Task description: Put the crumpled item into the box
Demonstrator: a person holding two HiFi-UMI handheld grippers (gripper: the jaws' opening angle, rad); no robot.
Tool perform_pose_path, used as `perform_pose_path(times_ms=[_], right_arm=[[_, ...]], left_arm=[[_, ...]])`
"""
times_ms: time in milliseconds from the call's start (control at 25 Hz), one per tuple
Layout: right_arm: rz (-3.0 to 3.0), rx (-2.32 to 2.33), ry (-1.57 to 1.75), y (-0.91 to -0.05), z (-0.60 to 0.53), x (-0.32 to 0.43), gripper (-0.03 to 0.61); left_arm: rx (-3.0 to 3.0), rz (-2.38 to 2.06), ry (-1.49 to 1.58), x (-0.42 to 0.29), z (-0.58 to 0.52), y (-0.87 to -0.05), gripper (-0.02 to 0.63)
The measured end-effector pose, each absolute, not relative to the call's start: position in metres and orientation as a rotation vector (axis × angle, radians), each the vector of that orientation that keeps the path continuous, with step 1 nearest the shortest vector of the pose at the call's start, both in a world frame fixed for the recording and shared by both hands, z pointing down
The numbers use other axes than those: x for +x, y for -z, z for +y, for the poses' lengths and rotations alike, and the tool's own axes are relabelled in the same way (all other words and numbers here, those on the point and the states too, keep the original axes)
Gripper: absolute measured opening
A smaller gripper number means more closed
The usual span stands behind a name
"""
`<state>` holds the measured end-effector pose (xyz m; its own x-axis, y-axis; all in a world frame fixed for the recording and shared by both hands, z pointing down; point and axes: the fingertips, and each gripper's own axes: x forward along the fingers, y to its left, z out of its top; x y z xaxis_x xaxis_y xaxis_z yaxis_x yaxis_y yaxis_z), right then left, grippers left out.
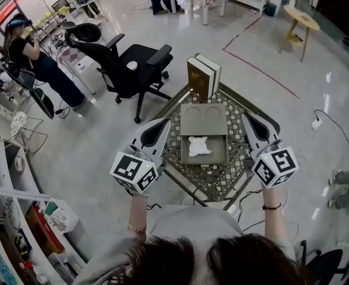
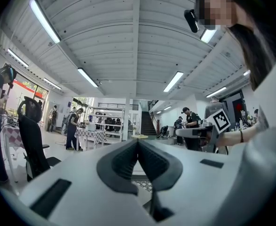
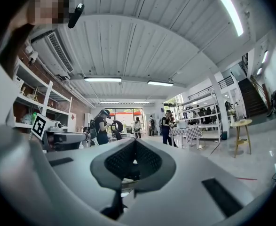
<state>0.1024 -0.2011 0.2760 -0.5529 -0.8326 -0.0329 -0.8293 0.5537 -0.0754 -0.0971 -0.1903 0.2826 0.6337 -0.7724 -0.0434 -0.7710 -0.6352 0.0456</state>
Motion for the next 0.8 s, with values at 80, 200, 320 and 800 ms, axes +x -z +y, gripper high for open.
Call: perform_pose_path(times_ms=[80, 200, 320, 800], right_arm=[[2.715, -1.451, 0.081, -0.2778, -0.2006, 0.1020, 0.021], [2.714, -1.452, 0.081, -0.2776, -0.1997, 0.1023, 0.021], [2.710, -1.453, 0.078, -0.2773, -0.1991, 0.1033, 0.021], [2.717, -1.447, 0.061, -0.2774, -0.1979, 0.1041, 0.020]], left_arm=[[2.815, -1.335, 0.089, -0.0976, -0.1896, -0.2836, 0.017], [2.812, -1.337, 0.088, -0.0980, -0.1891, -0.2839, 0.018], [2.813, -1.337, 0.084, -0.0975, -0.1891, -0.2850, 0.017], [2.818, -1.332, 0.085, -0.0942, -0.1899, -0.2860, 0.018]])
